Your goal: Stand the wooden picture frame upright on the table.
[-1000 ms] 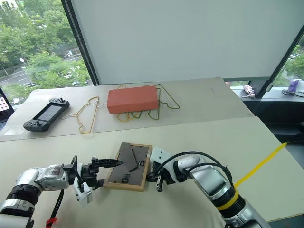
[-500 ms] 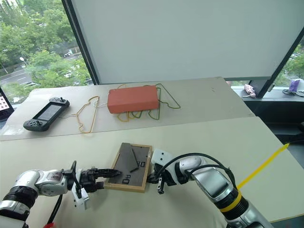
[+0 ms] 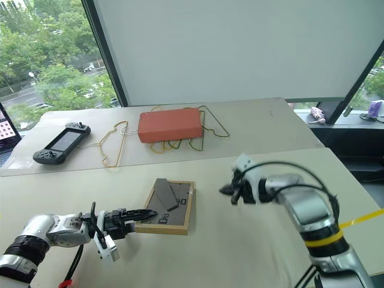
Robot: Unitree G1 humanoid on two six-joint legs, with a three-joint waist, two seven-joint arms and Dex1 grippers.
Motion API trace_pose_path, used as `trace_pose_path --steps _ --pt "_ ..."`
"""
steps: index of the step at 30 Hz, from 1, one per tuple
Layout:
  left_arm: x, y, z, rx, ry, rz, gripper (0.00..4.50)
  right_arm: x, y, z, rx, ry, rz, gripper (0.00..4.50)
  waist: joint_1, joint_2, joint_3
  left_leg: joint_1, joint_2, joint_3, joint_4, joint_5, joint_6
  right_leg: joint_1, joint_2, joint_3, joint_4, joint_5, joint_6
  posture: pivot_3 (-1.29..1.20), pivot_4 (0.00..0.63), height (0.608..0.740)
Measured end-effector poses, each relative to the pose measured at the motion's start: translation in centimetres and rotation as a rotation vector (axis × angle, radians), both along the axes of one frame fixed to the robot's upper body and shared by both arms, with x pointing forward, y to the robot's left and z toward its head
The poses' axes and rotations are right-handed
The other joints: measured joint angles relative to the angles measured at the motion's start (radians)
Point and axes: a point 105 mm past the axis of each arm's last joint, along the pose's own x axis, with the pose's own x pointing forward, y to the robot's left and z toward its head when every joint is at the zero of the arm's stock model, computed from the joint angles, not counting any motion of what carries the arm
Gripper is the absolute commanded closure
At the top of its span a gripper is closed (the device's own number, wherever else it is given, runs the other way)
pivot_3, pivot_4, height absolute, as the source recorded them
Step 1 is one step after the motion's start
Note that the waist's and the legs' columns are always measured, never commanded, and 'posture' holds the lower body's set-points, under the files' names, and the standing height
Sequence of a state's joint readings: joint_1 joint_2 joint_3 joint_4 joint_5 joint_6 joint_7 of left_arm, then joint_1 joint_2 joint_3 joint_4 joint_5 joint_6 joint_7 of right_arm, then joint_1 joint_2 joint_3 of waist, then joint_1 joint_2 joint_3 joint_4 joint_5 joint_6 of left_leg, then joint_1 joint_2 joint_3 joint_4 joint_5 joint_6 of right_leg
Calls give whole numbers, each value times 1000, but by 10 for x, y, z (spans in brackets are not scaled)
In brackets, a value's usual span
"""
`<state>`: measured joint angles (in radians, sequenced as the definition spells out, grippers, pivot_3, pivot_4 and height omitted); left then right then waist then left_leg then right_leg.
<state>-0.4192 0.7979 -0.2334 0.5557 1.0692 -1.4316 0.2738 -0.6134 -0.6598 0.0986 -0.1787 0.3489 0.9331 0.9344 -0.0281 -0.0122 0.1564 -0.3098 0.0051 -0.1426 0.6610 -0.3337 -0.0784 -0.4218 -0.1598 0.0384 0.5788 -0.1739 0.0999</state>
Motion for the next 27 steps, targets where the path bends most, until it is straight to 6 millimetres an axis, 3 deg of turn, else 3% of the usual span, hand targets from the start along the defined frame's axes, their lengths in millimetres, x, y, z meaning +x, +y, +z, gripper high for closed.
trace_pose_path --steps 1,6,9,12,16,23,27 --pt "0 0 0 0 -1 2 3335 2 7 3 31 9 13 3661 -3 0 0 0 0 0 0 0 0 0 0 0 0 0 0 0 150 740" --pt "1 -5 -1 0 -17 -6 3335 -2 84 20 269 222 179 2039 -15 1 0 -1 0 -1 0 1 0 -1 0 0 6 1 -1 0 150 740" --pt "0 -7 -2 -3 -21 -18 3335 -4 96 19 294 317 210 964 -8 1 0 -2 -2 -1 0 2 -3 -2 -3 -3 3 1 -1 0 150 740" --pt "-1 -5 -1 -2 -24 -17 3335 -2 98 4 268 408 202 31 -12 1 0 -3 -2 -1 0 1 -2 -3 -4 -3 1 1 -1 0 150 740" --pt "0 -6 -2 -7 -26 -16 3335 -2 101 -21 217 500 199 31 -14 1 0 -4 -2 -1 0 1 -2 -3 -4 -4 2 1 -1 0 150 740" --pt "-1 -5 -2 -7 -28 -11 3335 -5 126 -21 266 566 283 31 -19 1 0 -3 -2 -1 0 1 -2 -3 -4 -4 4 1 -1 0 150 740" --pt "-2 -6 -2 -6 -34 -13 3335 -20 147 -13 313 604 374 31 -18 1 0 -4 -2 -1 0 2 -2 -6 -4 -4 5 1 -1 0 150 740"
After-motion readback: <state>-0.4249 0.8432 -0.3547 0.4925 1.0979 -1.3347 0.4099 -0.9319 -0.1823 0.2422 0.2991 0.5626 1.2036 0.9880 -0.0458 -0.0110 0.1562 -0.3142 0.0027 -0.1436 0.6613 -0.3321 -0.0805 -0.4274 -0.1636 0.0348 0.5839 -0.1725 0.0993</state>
